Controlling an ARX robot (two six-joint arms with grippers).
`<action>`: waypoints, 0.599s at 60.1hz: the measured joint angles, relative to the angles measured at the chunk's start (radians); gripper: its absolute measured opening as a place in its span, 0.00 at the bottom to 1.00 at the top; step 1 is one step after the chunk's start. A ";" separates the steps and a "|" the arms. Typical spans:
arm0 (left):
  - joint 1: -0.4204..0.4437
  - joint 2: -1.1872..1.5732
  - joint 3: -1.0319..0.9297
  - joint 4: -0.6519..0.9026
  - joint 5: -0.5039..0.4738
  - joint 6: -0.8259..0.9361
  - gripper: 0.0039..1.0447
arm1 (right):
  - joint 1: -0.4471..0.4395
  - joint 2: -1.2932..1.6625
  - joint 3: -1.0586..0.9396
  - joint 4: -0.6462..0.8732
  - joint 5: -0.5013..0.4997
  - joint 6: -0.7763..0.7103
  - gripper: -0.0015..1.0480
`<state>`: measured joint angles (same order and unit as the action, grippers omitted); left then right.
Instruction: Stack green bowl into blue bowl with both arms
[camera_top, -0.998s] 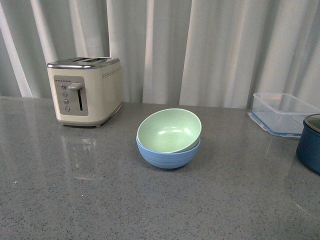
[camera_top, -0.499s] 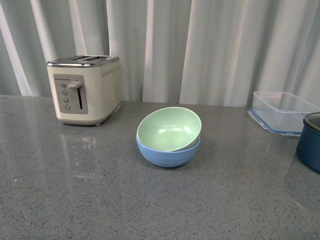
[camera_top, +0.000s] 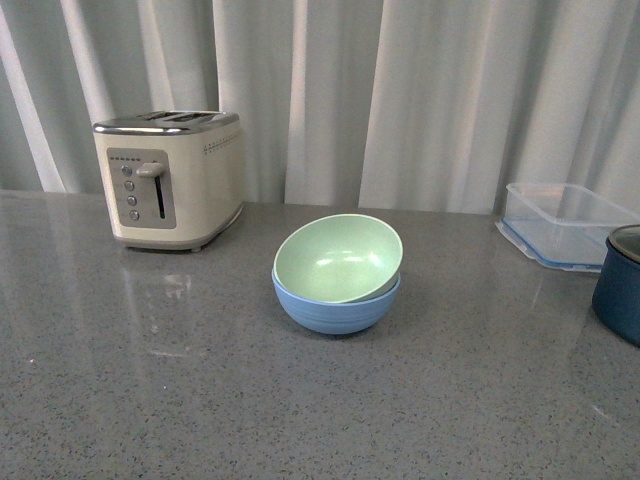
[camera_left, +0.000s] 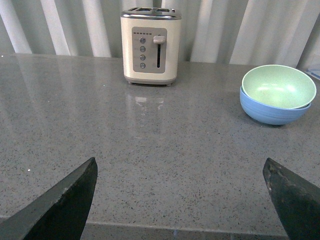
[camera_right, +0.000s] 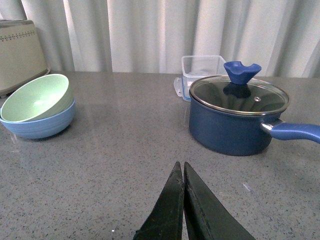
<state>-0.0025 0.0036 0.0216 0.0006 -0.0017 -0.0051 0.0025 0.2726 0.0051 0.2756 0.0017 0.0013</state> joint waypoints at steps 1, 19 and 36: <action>0.000 0.000 0.000 0.000 0.000 0.000 0.94 | 0.000 -0.007 0.000 -0.006 0.000 0.000 0.01; 0.000 0.000 0.000 0.000 0.000 0.000 0.94 | 0.000 -0.089 0.000 -0.088 0.000 0.000 0.01; 0.000 0.000 0.000 0.000 0.000 0.000 0.94 | 0.000 -0.268 0.000 -0.274 -0.003 0.000 0.01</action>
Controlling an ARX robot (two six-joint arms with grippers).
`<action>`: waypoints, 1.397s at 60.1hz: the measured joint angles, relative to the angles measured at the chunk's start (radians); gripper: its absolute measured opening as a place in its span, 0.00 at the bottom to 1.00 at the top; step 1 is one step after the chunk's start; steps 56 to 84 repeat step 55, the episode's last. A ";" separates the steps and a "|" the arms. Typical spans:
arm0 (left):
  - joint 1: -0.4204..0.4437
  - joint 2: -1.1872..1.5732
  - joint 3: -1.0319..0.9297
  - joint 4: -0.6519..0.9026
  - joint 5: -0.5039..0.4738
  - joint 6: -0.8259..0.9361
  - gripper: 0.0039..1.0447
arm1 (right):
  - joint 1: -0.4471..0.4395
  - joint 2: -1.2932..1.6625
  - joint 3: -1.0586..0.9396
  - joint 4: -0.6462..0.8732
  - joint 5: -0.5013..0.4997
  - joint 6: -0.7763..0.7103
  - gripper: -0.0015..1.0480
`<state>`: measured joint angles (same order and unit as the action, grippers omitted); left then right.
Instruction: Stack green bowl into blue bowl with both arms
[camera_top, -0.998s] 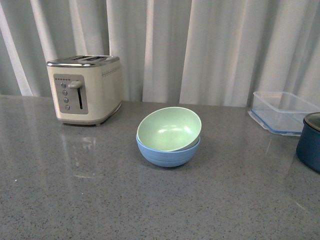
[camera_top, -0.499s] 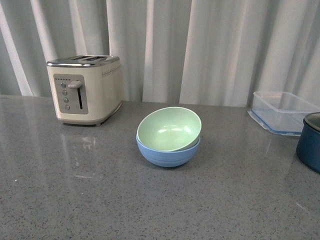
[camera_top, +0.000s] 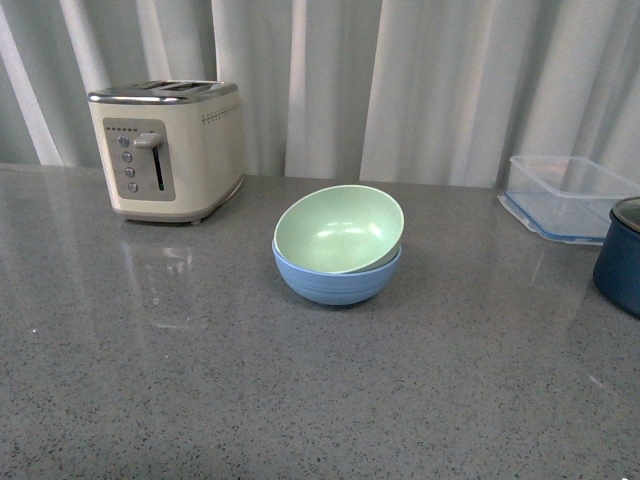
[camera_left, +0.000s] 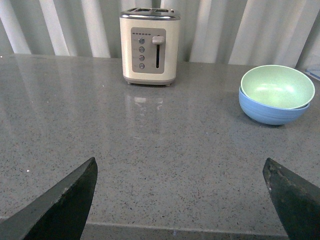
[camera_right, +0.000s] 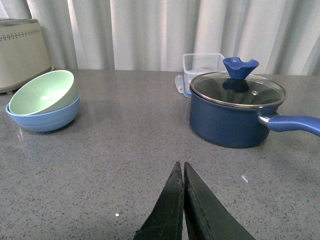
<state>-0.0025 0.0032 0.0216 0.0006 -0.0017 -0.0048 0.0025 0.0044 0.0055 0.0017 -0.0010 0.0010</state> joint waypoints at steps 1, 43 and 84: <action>0.000 0.000 0.000 0.000 0.000 0.000 0.94 | 0.000 0.000 0.000 0.000 0.000 0.000 0.01; 0.000 0.000 0.000 0.000 0.000 0.000 0.94 | 0.000 0.000 0.000 0.000 0.000 -0.001 0.90; 0.000 0.000 0.000 0.000 0.000 0.000 0.94 | 0.000 0.000 0.000 0.000 0.000 -0.001 0.90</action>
